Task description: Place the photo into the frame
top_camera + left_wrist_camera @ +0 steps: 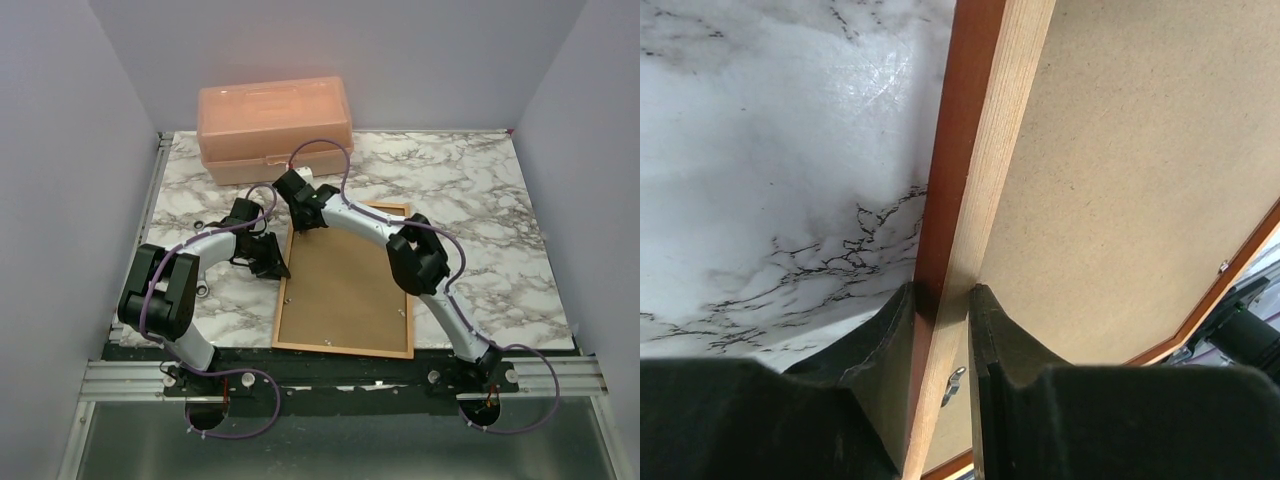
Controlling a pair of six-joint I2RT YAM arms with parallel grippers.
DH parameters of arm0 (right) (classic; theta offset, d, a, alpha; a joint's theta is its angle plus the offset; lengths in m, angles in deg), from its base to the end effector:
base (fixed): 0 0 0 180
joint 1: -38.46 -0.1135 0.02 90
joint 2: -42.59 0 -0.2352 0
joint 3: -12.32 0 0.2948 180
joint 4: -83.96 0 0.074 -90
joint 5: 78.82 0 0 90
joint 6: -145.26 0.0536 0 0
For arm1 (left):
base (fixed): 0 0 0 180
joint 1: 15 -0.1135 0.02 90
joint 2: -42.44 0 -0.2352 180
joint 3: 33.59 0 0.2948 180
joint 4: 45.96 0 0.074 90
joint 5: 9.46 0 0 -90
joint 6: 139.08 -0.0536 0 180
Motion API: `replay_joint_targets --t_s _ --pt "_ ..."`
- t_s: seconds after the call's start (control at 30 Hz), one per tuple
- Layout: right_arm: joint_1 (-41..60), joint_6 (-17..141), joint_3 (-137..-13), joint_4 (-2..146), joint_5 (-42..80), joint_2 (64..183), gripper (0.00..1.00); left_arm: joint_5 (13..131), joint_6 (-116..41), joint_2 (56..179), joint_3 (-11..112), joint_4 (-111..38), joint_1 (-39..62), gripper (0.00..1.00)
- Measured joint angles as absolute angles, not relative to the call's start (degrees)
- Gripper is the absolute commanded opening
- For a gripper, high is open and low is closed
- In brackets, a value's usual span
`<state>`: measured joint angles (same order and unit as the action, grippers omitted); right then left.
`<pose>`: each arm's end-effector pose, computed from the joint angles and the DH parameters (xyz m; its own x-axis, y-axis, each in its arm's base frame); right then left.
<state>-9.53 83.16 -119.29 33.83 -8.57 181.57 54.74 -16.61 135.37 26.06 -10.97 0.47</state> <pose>0.3860 0.4015 0.1251 -0.7692 -0.1960 -0.6082 -0.2465 0.9691 -0.0005 0.3058 -0.1088 0.0731 -0.9676 -0.2337 -0.0953 -0.1470 0.8288 -0.5399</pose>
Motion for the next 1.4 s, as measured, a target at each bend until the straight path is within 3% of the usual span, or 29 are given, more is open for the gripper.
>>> replay_joint_targets --t_s 0.07,0.27,0.47,0.6,0.77,0.87,1.1,1.23,1.4 --pt "-9.3 83.5 -117.8 34.9 -7.6 180.8 0.29 54.7 -16.7 135.4 26.1 -11.0 0.5 0.02" --pt "-8.3 84.3 -108.1 39.7 -2.3 174.8 0.56 54.5 -16.7 134.8 25.4 -11.5 0.5 0.19" --pt "-8.0 85.2 -93.7 42.3 7.2 163.7 0.58 54.0 -16.3 132.9 23.5 -12.8 0.6 0.33" --pt "-8.7 86.3 -87.2 44.9 13.5 158.3 0.55 53.9 -16.0 131.4 22.3 -12.5 0.4 0.36" --pt "-11.2 87.8 -82.6 47.4 17.6 156.6 0.42 53.9 -15.7 129.7 22.0 -11.8 0.0 0.60" --pt "-14.4 88.9 -80.5 48.2 18.9 156.7 0.33 54.0 -15.6 128.6 21.9 -11.3 0.0 0.64" --pt "-19.8 91.0 -79.6 48.6 18.9 158.5 0.14 54.7 -16.3 123.9 20.9 -8.4 -0.3 0.58" --pt "-19.8 93.0 -79.0 49.1 19.2 158.6 0.10 55.8 -15.7 120.2 18.7 -6.6 0.9 0.51" --pt "-19.4 94.5 -78.4 49.8 20.0 158.5 0.09 57.1 -14.2 116.5 13.9 -5.4 3.4 0.50"
